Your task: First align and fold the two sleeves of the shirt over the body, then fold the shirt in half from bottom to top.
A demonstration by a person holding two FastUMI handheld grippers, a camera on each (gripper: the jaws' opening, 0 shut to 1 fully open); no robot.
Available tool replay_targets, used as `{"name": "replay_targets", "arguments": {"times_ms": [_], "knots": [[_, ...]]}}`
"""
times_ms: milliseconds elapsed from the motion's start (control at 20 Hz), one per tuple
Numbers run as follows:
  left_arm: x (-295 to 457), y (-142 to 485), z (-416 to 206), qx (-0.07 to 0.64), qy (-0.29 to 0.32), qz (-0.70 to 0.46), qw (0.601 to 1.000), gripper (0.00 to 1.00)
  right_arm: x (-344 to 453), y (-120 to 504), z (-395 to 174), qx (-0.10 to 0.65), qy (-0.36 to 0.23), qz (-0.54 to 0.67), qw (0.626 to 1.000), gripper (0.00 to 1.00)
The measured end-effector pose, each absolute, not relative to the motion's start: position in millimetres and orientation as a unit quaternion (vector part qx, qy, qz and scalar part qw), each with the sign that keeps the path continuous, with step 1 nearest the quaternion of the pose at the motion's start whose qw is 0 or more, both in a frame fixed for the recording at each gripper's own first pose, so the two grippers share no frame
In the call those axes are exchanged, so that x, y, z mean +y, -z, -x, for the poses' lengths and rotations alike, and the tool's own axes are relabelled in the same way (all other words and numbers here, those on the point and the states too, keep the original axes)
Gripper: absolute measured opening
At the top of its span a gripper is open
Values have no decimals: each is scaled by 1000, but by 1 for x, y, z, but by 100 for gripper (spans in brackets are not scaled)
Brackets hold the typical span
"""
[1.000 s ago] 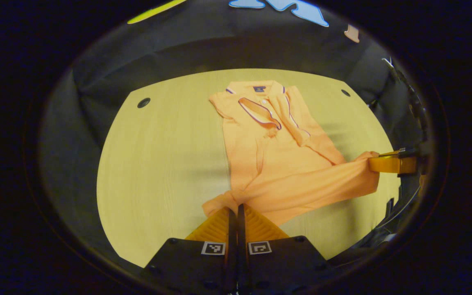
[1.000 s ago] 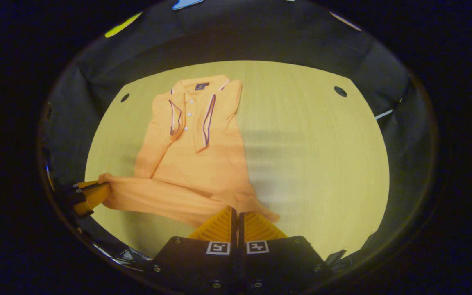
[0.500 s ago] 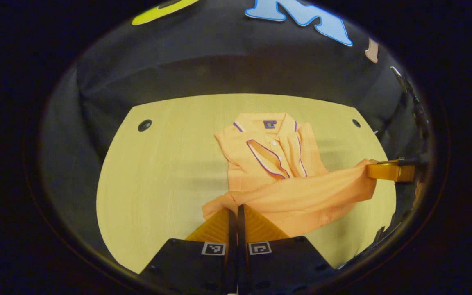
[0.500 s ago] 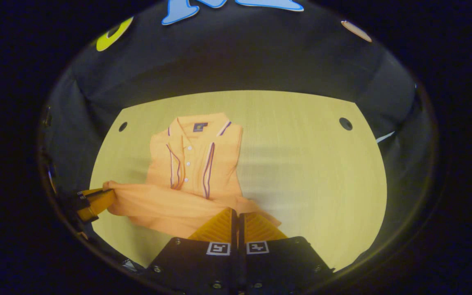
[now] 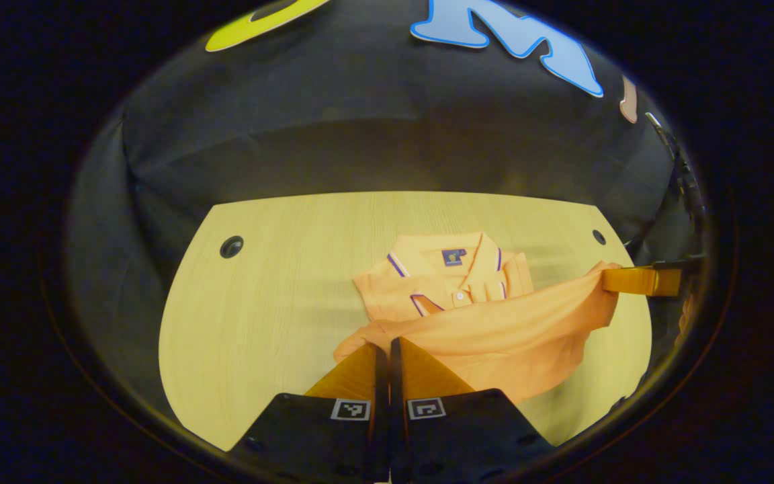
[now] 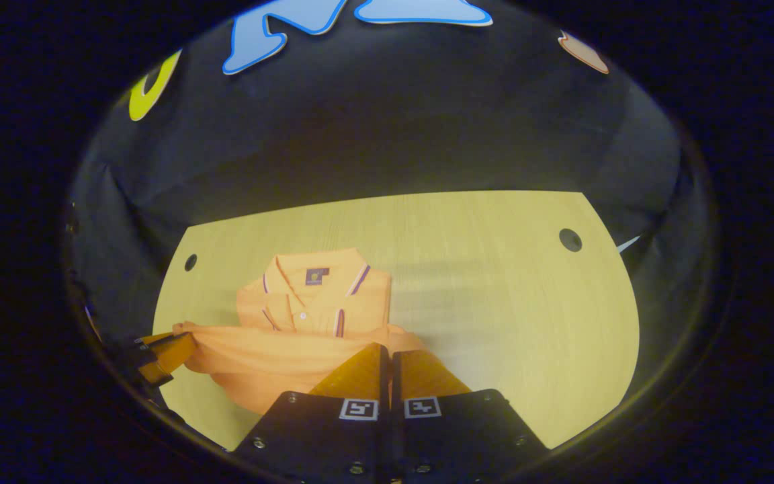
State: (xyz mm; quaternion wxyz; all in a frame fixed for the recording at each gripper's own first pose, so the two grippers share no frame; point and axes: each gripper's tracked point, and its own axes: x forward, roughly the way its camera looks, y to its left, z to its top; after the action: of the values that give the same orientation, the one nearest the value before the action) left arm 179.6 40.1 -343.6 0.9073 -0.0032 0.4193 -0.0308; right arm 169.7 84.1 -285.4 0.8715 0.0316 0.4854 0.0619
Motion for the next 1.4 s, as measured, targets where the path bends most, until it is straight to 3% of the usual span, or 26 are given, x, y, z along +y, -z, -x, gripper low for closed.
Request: {"name": "replay_targets", "arguments": {"times_ms": [450, 1000, 1400], "knots": [[33, 369, -259, 367, 11, 10, 930, 6, 84, 314, -240, 432, -30, -92, 896, 0], [36, 377, -343, 252, -6, 5, 968, 6, 102, 347, -314, 339, -26, -136, 930, 0], [39, 422, -369, 265, -1, -5, 964, 5, 109, 387, -322, 356, -13, -126, 926, 0]]}}
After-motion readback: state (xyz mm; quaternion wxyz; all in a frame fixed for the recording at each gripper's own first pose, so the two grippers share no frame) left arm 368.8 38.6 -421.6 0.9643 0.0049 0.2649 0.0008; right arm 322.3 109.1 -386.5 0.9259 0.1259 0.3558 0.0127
